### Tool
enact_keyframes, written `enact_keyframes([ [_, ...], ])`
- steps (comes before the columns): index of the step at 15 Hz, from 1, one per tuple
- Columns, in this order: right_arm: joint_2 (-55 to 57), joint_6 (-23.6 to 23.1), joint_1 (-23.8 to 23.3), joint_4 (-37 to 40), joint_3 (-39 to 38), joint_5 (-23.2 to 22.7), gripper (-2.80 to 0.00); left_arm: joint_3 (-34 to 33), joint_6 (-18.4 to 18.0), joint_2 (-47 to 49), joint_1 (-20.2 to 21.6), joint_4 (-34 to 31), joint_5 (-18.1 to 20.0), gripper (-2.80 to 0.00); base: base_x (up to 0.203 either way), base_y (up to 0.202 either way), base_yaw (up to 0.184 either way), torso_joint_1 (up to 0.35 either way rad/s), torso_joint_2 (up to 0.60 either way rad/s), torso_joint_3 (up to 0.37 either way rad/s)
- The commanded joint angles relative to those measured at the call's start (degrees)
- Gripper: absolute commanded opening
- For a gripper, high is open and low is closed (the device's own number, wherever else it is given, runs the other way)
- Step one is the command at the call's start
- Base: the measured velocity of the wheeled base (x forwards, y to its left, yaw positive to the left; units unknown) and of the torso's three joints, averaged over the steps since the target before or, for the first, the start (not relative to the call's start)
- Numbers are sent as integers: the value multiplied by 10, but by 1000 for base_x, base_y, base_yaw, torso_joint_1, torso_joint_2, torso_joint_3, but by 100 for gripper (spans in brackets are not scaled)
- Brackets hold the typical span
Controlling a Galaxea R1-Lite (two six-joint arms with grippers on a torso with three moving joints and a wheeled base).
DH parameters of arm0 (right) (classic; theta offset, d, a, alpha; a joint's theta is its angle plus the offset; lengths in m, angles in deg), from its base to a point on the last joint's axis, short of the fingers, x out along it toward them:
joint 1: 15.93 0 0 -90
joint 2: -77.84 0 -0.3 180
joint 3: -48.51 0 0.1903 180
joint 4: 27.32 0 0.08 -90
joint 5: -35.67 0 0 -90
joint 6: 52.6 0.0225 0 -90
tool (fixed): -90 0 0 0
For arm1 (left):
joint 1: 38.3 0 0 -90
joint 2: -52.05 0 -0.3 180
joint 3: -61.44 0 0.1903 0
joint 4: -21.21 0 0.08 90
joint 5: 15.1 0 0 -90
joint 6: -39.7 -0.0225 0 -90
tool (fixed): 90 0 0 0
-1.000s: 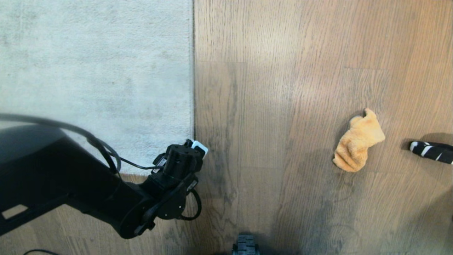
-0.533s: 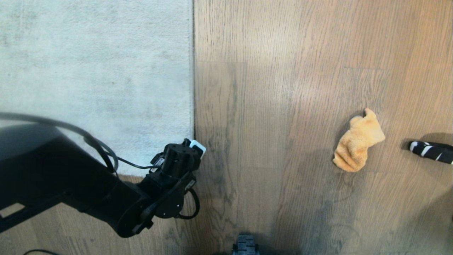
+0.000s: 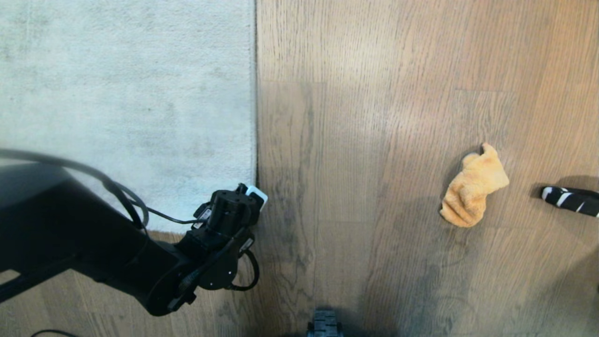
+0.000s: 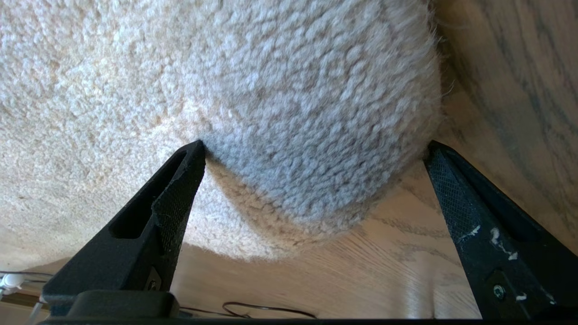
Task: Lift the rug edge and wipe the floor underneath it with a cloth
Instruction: Lift up the carpet
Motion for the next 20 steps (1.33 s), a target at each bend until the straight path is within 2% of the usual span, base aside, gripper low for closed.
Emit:
enact_keyframes([
  [1, 1, 0, 0, 0, 0, 0, -280, -4, -3, -8, 4, 3, -3, 0, 0, 0, 0, 0, 0, 0],
  [3, 1, 0, 0, 0, 0, 0, -280, -9, -14, -11, 10, 5, -3, 0, 0, 0, 0, 0, 0, 0],
  [4, 1, 0, 0, 0, 0, 0, -280, -11, -19, -12, 11, 14, -2, -280, 0, 0, 0, 0, 0, 0],
  [12, 1, 0, 0, 0, 0, 0, -280, -32, -24, -15, 22, 28, -2, -280, 0, 0, 0, 0, 0, 0],
  [20, 1, 0, 0, 0, 0, 0, -280, -97, -20, -82, 48, 28, -1, -280, 0, 0, 0, 0, 0, 0],
])
